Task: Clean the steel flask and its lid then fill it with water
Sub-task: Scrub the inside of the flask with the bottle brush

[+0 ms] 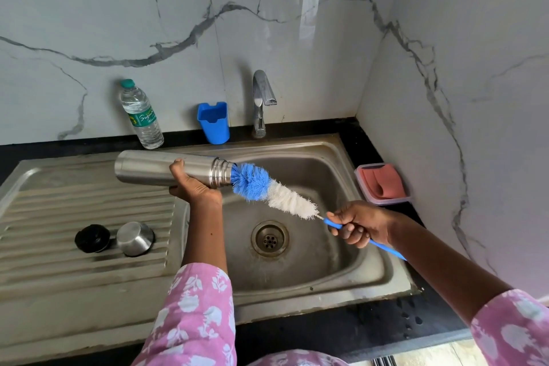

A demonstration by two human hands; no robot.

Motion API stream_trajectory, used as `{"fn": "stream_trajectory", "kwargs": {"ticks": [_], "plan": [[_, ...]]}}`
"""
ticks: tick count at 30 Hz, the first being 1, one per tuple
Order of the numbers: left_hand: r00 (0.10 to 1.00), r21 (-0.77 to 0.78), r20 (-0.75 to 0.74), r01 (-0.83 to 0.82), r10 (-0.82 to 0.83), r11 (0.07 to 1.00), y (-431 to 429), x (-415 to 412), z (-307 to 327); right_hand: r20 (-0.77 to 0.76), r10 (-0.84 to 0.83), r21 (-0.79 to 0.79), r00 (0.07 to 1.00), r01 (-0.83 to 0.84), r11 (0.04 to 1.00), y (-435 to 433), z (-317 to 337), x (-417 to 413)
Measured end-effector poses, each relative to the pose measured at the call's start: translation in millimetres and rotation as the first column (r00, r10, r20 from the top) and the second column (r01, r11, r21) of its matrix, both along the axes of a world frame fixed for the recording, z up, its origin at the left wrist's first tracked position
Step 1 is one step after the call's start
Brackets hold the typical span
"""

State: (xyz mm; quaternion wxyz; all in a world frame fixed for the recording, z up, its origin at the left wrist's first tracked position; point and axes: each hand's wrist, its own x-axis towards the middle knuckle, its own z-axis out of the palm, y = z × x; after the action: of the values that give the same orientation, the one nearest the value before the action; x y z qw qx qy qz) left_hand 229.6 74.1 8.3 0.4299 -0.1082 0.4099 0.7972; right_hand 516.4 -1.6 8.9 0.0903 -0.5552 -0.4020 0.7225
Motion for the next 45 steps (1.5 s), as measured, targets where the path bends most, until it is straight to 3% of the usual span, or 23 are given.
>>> {"fn": "stream_trajectory", "kwargs": {"ticks": [3, 4, 6, 8, 9, 11, 12, 13, 14, 16, 18, 20, 23, 27, 30, 32, 34, 36, 38, 39, 40, 43, 45], "plan": [[1.000, -0.011, 0.000, -0.015, 0.015, 1.000, -0.3, -1.3, 3.9, 0.133, -0.036, 0.361, 0.991, -0.014, 0.933, 0.1, -1.4, -3.3], [1.000, -0.017, -0.008, -0.026, 0.026, 1.000, 0.3, -3.4, 4.6, 0.247, -0.076, 0.523, 0.966, -0.067, 0.850, 0.7, -4.2, -4.6], [0.999, -0.024, -0.016, -0.030, 0.030, 0.999, 0.4, -6.4, 5.1, 0.499, -0.271, 0.783, 0.823, -0.294, 0.549, 2.0, -10.9, -6.2], [0.999, -0.023, -0.006, -0.032, 0.031, 0.999, 0.1, -7.9, 4.4, 0.565, -0.504, 0.812, 0.653, -0.547, 0.202, 0.8, -19.8, -6.9], [0.999, -0.022, 0.005, -0.034, 0.034, 0.999, 0.1, -8.7, 4.1, 0.559, -0.539, 0.783, 0.629, -0.615, 0.094, -0.3, -23.9, -6.3], [0.998, -0.015, 0.023, -0.058, 0.058, 0.998, 1.1, -11.2, 2.6, 0.540, -0.529, 0.774, 0.655, -0.633, 0.005, -3.0, -23.9, -8.2], [0.997, -0.011, 0.025, -0.067, 0.067, 0.998, 1.7, -12.4, 1.6, 0.553, -0.516, 0.782, 0.654, -0.622, 0.050, -4.1, -22.9, -10.1], [0.997, -0.012, 0.021, -0.068, 0.068, 0.998, 1.5, -13.2, 0.9, 0.583, -0.497, 0.789, 0.643, -0.594, 0.157, -5.1, -17.7, -12.0], [0.998, -0.016, 0.014, -0.063, 0.064, 0.998, 1.3, -13.5, -0.2, 0.631, -0.442, 0.775, 0.637, -0.546, 0.319, -4.0, -15.3, -11.8], [0.999, -0.022, 0.000, -0.051, 0.051, 0.998, 1.3, -12.5, -3.3, 0.618, -0.283, 0.711, 0.733, -0.368, 0.600, -1.8, -13.5, -7.7], [0.999, -0.009, 0.010, -0.037, 0.037, 0.999, 1.0, -9.8, -4.4, 0.425, -0.230, 0.684, 0.876, -0.144, 0.715, -2.0, -11.4, -6.3], [1.000, -0.015, -0.002, -0.018, 0.018, 1.000, 3.0, -7.3, -4.7, 0.214, -0.227, 0.572, 0.950, 0.067, 0.818, -2.9, -7.3, -5.8], [1.000, -0.023, -0.022, 0.008, -0.008, 1.000, 3.6, -3.6, -2.8, 0.184, -0.155, 0.373, 0.971, 0.077, 0.925, -7.1, 1.0, 0.1], [1.000, -0.034, -0.026, 0.007, -0.008, 0.999, 4.4, -0.1, -7.2, 0.157, -0.129, 0.288, 0.979, 0.080, 0.954, -13.3, -2.8, 8.6], [1.000, -0.009, -0.015, 0.005, -0.005, 1.000, 7.7, 0.2, -9.1, 0.201, -0.130, 0.453, 0.971, 0.026, 0.891, -16.8, -0.8, 7.1], [1.000, -0.007, -0.019, -0.011, 0.011, 1.000, 9.2, -0.6, -8.8, 0.398, -0.150, 0.643, 0.905, -0.158, 0.750, -14.4, -3.2, 6.5], [0.999, 0.003, -0.021, -0.027, 0.027, 1.000, 10.0, -2.3, -9.2, 0.544, -0.300, 0.774, 0.784, -0.331, 0.539, -11.2, -11.7, 7.9], [0.999, 0.008, -0.011, -0.033, 0.033, 0.999, 10.4, -2.6, -11.0, 0.548, -0.442, 0.834, 0.710, -0.429, 0.346, -11.0, -20.7, 6.7], [0.999, 0.015, -0.002, -0.042, 0.042, 0.999, 11.8, -3.2, -12.5, 0.536, -0.502, 0.839, 0.679, -0.492, 0.231, -12.8, -21.8, 4.6], [0.999, 0.011, -0.002, -0.050, 0.050, 0.999, 13.3, -5.2, -14.3, 0.532, -0.500, 0.842, 0.684, -0.491, 0.224, -13.4, -18.2, 2.7], [0.998, 0.008, -0.008, -0.056, 0.056, 0.998, 14.3, -6.7, -14.9, 0.532, -0.480, 0.847, 0.698, -0.452, 0.281, -13.0, -12.3, 0.4], [0.998, 0.022, -0.025, -0.051, 0.051, 0.998, 18.0, -9.8, -17.9, 0.503, -0.338, 0.766, 0.795, -0.230, 0.601, -8.2, -6.0, 5.1], [0.999, 0.043, -0.017, -0.049, 0.050, 0.998, 19.2, -11.0, -21.0, 0.413, -0.325, 0.741, 0.851, -0.106, 0.663, -5.0, -10.9, 12.8]]}}
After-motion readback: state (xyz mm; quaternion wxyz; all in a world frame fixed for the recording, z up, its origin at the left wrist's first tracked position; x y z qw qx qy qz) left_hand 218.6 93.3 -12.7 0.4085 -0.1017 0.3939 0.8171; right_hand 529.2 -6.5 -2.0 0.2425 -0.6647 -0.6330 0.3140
